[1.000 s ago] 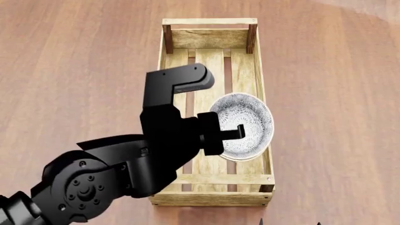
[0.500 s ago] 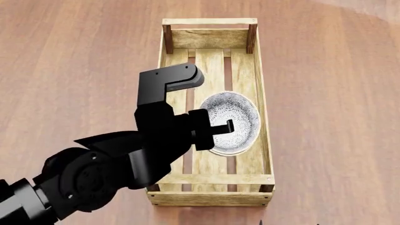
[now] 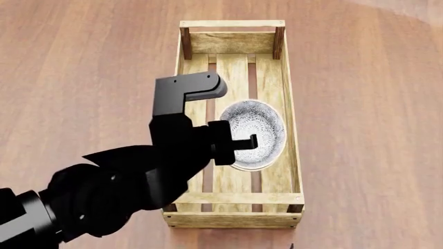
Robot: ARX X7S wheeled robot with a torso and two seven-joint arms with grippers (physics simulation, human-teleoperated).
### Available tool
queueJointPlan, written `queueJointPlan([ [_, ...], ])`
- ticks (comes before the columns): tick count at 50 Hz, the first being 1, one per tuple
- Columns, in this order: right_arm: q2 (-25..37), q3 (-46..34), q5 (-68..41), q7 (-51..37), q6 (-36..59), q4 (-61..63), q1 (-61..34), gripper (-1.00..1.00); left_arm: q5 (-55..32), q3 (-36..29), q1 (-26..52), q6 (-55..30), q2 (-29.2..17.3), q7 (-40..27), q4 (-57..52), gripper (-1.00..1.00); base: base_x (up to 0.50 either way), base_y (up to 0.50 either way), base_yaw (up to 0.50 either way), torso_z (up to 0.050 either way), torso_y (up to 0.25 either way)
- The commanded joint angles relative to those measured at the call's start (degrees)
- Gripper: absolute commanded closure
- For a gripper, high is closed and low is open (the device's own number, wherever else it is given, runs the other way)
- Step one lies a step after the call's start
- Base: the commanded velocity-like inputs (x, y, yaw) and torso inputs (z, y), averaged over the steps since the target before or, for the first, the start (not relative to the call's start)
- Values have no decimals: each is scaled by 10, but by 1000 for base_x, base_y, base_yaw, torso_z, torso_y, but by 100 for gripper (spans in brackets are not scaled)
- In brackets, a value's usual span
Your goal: Stack the right bowl on the left bowl and place them in the tray.
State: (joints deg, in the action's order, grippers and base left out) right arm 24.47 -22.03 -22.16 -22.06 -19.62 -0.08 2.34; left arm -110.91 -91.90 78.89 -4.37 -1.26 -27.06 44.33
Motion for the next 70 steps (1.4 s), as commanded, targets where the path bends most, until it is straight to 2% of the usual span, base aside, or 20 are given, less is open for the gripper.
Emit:
queueJointPlan([
  [1,-10,14,6,15,0,-1,-1,-100,55,8,0,0,13,19,-6,100,0,0,0,0,0],
  [29,-13,13,-4,24,-14,-19,-1,-100,166,15,-15,7,13,20,-33,100,0,0,0,0,1],
  [70,-12,14,-15,30,-26,-33,-3,-100,217,19,-48,10,13,50,4,100,0,0,0,0,1],
])
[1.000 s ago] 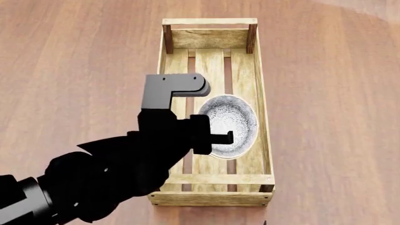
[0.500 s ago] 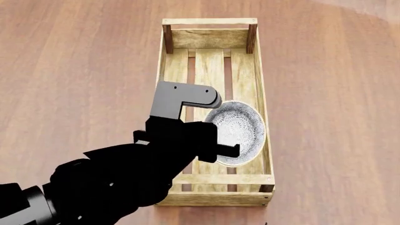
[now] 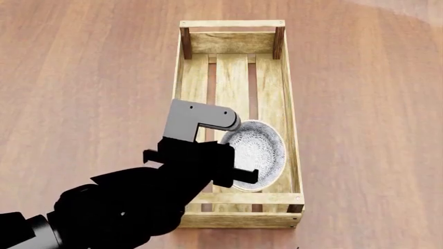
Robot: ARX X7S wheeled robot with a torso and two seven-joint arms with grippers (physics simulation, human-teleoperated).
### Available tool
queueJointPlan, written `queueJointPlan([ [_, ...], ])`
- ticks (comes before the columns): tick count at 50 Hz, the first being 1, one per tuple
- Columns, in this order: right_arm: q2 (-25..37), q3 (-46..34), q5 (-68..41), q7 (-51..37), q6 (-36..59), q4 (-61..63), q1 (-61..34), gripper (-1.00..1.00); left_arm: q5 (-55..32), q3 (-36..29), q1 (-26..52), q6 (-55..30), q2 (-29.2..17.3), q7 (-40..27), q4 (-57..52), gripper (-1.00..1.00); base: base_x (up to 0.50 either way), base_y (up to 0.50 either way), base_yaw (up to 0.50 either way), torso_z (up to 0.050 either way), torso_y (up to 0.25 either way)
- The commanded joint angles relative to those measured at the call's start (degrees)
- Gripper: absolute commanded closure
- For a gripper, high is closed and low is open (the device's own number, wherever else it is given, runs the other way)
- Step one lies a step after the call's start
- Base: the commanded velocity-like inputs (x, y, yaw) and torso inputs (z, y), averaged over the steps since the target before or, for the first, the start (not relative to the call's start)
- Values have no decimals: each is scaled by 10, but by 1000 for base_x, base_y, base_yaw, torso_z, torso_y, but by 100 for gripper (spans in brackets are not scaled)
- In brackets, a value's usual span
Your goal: Stack the right bowl on the left bowl and place them in the tray.
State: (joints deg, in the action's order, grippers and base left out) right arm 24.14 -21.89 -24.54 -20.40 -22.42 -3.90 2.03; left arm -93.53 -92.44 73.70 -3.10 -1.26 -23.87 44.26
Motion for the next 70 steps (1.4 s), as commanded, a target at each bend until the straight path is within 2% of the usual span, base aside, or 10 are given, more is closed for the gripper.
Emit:
queueJointPlan([
  [1,-9,13,9,14,2,5,1,-100,45,25,3,-2,13,19,6,100,0,0,0,0,0],
  [16,-6,15,1,16,-2,7,1,-100,71,27,-12,-1,13,30,20,100,0,0,0,0,1],
  [17,-7,16,0,17,-4,4,0,-100,73,26,-15,0,13,29,21,-100,0,0,0,0,0],
  [46,-9,10,6,16,-6,2,-1,-100,77,28,-12,28,13,44,30,-100,0,0,0,0,0],
  [60,-7,-17,40,-8,39,73,-2,-100,49,34,92,40,12,47,75,-100,0,0,0,0,0],
  [70,-7,-38,55,-14,69,114,-6,-100,38,57,157,24,-90,-22,-63,-100,0,0,0,0,0],
])
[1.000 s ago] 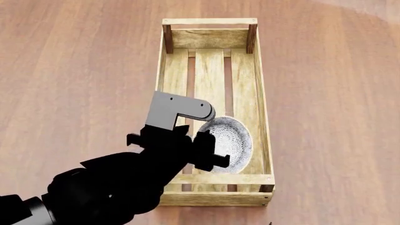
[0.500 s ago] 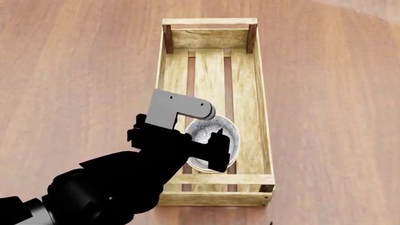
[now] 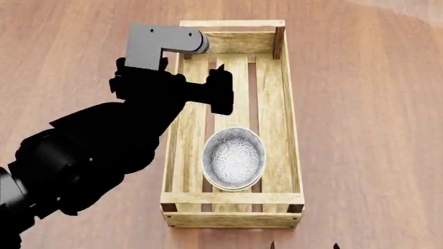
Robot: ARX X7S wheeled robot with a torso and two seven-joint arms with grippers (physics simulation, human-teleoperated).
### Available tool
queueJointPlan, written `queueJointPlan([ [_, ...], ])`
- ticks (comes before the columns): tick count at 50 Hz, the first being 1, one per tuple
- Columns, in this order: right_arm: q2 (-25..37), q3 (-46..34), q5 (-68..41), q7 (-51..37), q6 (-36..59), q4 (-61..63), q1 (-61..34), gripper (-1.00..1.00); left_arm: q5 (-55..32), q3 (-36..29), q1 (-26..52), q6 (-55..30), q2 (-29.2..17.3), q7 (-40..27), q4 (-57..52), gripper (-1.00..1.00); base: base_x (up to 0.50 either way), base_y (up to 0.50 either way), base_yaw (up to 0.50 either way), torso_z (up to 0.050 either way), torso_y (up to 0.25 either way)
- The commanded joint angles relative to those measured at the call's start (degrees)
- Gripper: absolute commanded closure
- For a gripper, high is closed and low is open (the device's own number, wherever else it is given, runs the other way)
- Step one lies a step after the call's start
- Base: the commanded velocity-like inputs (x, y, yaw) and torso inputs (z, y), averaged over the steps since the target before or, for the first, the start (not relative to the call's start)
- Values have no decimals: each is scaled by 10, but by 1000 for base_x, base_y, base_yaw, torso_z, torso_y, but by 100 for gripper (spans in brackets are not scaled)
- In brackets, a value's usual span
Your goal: Stack the right bowl on the left bowl and place them in the tray.
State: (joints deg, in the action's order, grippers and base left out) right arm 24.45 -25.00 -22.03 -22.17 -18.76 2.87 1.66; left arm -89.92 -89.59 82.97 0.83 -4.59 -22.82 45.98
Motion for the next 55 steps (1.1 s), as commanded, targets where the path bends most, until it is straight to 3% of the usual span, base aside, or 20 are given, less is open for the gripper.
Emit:
queueJointPlan([
  [1,-10,-9,32,2,37,52,-3,-100,1,30,71,-18,-65,-38,-89,-100,0,0,0,0,0],
  [12,-9,-23,46,-4,59,81,-6,-100,-17,62,127,-29,-188,-89,-234,-100,0,0,0,0,0],
  [13,-9,-28,51,-5,65,87,-6,-100,-19,72,139,-28,-227,-98,-279,-100,0,0,0,0,0],
  [21,-11,-40,64,-8,76,97,-7,-100,-15,103,148,-6,-395,-104,-460,-100,0,0,0,0,0],
  [27,-19,-54,77,-5,81,91,-11,-100,45,101,79,67,-564,-103,-588,-100,0,0,0,0,0],
  [28,-19,-55,78,-5,82,90,-12,-100,45,100,71,74,-575,-100,-598,-100,0,0,0,0,0],
  [29,-19,-57,79,-5,83,92,-11,-100,98,89,53,88,-610,-118,-630,-100,0,0,0,0,0],
  [31,-20,-58,80,-4,81,86,-12,-100,113,84,26,123,-647,-116,-667,-100,0,0,0,0,0],
  [33,-21,-59,79,-3,81,82,-12,-100,185,68,-22,198,-718,-134,-733,-100,0,0,0,0,0],
  [36,-20,-60,80,-4,82,83,-11,-100,249,53,-55,240,-753,-165,-759,-100,0,0,0,0,0],
  [37,-20,-61,81,-4,81,83,-10,-100,253,36,-87,302,-775,-164,-768,-100,0,0,0,0,0],
  [41,-15,-59,81,-6,79,88,-3,-100,343,-8,-161,422,-804,-237,-751,-100,0,0,0,0,0],
  [45,-3,-49,75,-12,77,108,6,-100,487,-50,-237,515,-798,-387,-701,-100,0,0,0,0,0],
  [51,21,-22,66,-28,59,137,34,-100,713,-74,-346,555,-760,-645,-631,-100,0,0,0,0,0],
  [52,24,-19,66,-31,58,140,37,-100,729,-71,-355,552,-759,-663,-630,-100,0,0,0,0,0],
  [55,47,10,66,-53,37,173,69,-100,790,187,-613,505,-731,-672,-629,-100,0,0,0,0,0],
])
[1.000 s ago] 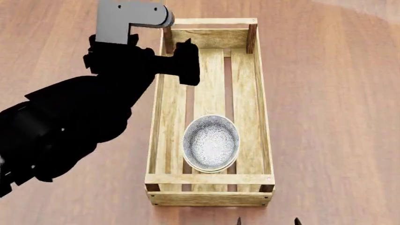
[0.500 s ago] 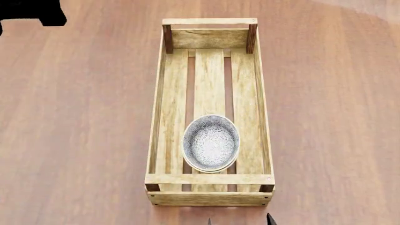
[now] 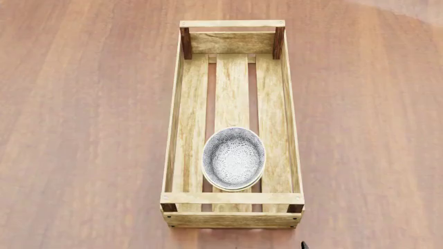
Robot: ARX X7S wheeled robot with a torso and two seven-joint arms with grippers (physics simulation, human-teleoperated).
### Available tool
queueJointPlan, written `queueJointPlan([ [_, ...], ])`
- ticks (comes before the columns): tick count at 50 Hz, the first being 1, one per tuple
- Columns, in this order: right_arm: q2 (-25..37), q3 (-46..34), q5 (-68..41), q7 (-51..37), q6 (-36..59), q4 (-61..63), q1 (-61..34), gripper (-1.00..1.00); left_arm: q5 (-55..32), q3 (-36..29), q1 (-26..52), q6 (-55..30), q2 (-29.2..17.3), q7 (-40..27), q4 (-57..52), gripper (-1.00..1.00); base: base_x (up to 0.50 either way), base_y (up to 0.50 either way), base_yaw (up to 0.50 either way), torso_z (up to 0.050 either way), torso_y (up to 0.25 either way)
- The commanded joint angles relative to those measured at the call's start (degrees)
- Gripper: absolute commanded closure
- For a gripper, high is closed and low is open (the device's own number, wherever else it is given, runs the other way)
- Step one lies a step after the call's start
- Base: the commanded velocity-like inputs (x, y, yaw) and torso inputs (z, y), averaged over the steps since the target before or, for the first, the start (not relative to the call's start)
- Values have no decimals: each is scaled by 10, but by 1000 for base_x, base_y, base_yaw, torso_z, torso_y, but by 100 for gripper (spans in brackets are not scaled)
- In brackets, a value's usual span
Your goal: Stack the right bowl on the left bowl and place them in the tray.
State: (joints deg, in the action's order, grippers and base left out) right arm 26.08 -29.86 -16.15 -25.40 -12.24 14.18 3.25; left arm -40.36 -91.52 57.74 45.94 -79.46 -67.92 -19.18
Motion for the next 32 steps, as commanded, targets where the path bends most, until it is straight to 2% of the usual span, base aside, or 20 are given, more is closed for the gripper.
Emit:
queueJointPlan([
  [1,36,68,9,-27,-32,68,61,-100,311,292,-446,32,27,-220,17,-100,0,0,0,0,0],
  [2,45,88,10,-41,-45,80,77,-100,332,378,-532,11,52,-220,21,-100,0,0,0,0,0],
  [3,51,100,7,-47,-58,86,88,-100,343,447,-586,4,65,-219,26,-100,0,0,0,0,0],
  [6,60,140,10,-71,-100,90,121,-100,355,438,-568,-42,111,-178,37,-100,0,0,0,0,0],
  [11,59,178,34,-92,-160,92,155,-100,395,443,-572,-76,128,-181,17,-100,0,0,0,0,0],
  [16,56,206,53,-109,-202,94,182,-100,428,461,-590,-93,125,-202,-7,-100,0,0,0,0,0],
  [23,53,202,53,-108,-201,88,178,-100,443,486,-611,-104,121,-209,-25,-100,0,0,0,0,0],
  [27,58,210,54,-112,-202,105,188,-100,461,542,-665,-126,101,-217,-76,-100,0,0,0,0,0],
  [32,59,210,55,-112,-201,107,189,-100,471,573,-694,-150,87,-214,-113,-100,0,0,0,0,0],
])
